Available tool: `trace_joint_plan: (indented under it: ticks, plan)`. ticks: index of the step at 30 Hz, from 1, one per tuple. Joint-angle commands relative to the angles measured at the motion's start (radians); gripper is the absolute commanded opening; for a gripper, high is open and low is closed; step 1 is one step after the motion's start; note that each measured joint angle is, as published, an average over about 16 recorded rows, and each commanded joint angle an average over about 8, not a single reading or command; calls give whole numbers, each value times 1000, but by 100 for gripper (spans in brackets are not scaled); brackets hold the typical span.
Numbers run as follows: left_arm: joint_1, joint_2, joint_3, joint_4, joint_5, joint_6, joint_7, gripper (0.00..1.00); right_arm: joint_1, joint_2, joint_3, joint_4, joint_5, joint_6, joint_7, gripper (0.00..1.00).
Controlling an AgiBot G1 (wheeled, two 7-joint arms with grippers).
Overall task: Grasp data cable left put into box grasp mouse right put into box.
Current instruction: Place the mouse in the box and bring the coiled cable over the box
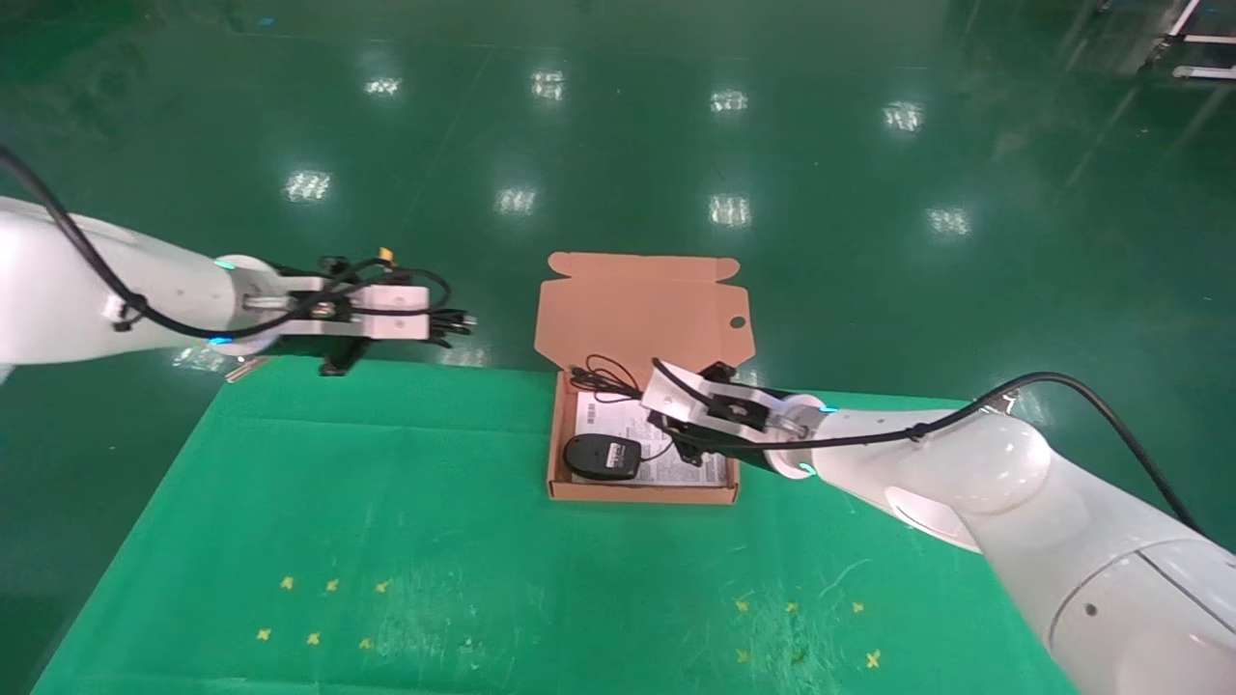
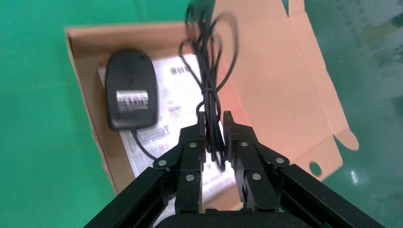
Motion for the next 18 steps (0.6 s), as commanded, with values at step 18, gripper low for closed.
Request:
trace_joint_plan:
  ticks: [18]
  plan:
    - [59, 173, 8, 166, -130, -198, 150, 0, 59, 166, -19, 138, -41, 58, 63, 100]
